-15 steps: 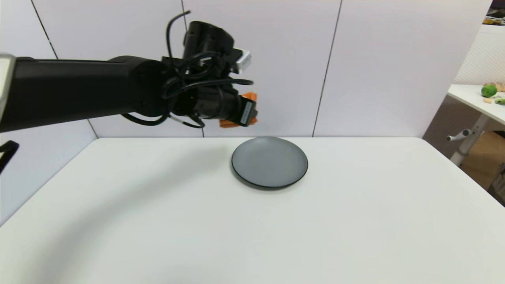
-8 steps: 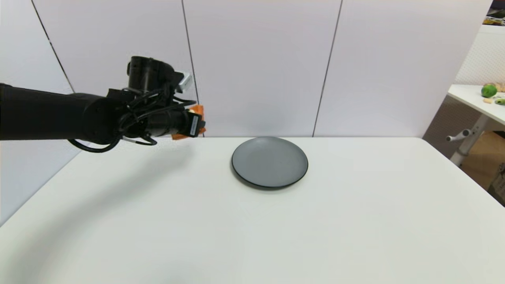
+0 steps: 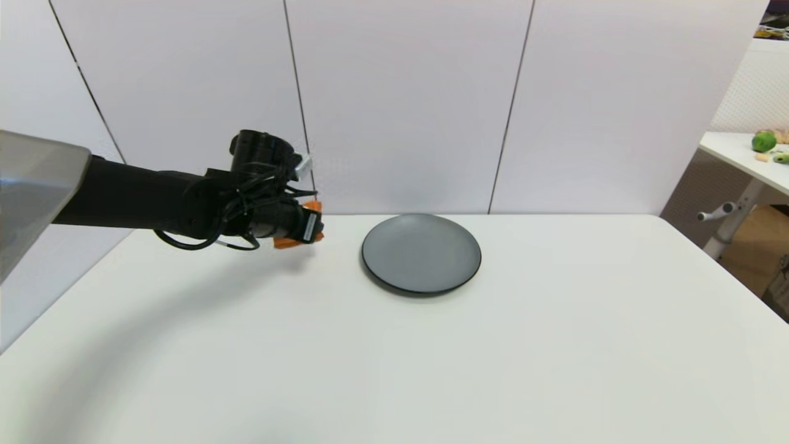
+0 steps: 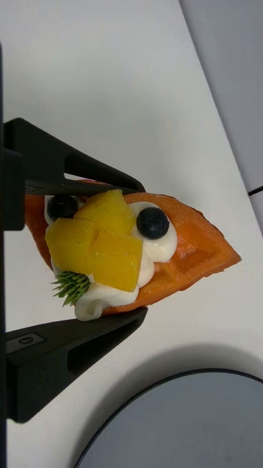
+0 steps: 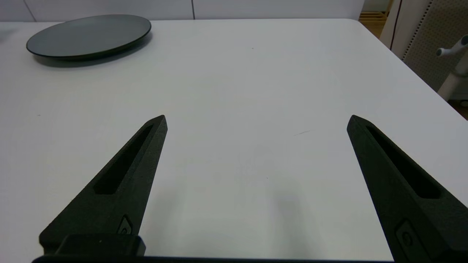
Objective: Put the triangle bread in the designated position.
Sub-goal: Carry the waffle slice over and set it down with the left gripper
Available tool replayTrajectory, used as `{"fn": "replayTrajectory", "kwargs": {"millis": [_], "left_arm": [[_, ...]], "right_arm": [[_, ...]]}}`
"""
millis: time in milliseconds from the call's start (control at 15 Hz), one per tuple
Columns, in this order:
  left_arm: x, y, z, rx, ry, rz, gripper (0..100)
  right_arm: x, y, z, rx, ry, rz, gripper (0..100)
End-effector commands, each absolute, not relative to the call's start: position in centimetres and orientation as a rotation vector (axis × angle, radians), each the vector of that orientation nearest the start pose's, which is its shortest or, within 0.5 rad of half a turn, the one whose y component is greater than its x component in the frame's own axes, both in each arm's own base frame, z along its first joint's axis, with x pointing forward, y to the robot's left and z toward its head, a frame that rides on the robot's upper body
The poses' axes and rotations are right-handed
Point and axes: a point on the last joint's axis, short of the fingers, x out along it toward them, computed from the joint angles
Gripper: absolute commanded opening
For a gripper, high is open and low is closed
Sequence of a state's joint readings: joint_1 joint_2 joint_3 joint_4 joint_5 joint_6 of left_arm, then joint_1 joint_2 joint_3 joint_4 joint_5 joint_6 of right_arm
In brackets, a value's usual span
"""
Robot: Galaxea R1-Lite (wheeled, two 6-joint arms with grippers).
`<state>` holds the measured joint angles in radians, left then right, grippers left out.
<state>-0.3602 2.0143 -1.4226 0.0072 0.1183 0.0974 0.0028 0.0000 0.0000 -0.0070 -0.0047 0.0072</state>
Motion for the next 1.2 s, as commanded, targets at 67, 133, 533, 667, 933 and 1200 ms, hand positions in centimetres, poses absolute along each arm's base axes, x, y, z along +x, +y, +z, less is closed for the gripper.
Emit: {"fn": "replayTrajectory", "kwargs": {"millis": [67, 133, 533, 667, 933, 1200], "left_arm": [[38.8, -15.0, 16.8, 0.27, 0.704, -0.308, 0], [38.8, -15.5, 16.6, 0.266, 0.734, -0.347, 0], [40.1, -17.4, 15.7, 0.295, 0.781, -0.4, 0], [40.3, -17.6, 15.2, 0.3, 0.788, -0.406, 0], [40.6, -17.7, 14.7, 0.314, 0.794, -0.409, 0], [40.6, -17.8, 14.5, 0.313, 0.798, -0.409, 100]], "right_arm": [[-2.3, 0.0, 7.6, 0.008, -0.005, -0.002, 100], [-2.3, 0.0, 7.6, 0.008, -0.003, -0.002, 100], [-2.3, 0.0, 7.6, 0.006, -0.003, -0.002, 100], [-2.3, 0.0, 7.6, 0.006, -0.003, -0.002, 100], [-2.3, 0.0, 7.6, 0.006, -0.003, -0.002, 100], [-2.3, 0.0, 7.6, 0.006, -0.005, -0.002, 100]]}}
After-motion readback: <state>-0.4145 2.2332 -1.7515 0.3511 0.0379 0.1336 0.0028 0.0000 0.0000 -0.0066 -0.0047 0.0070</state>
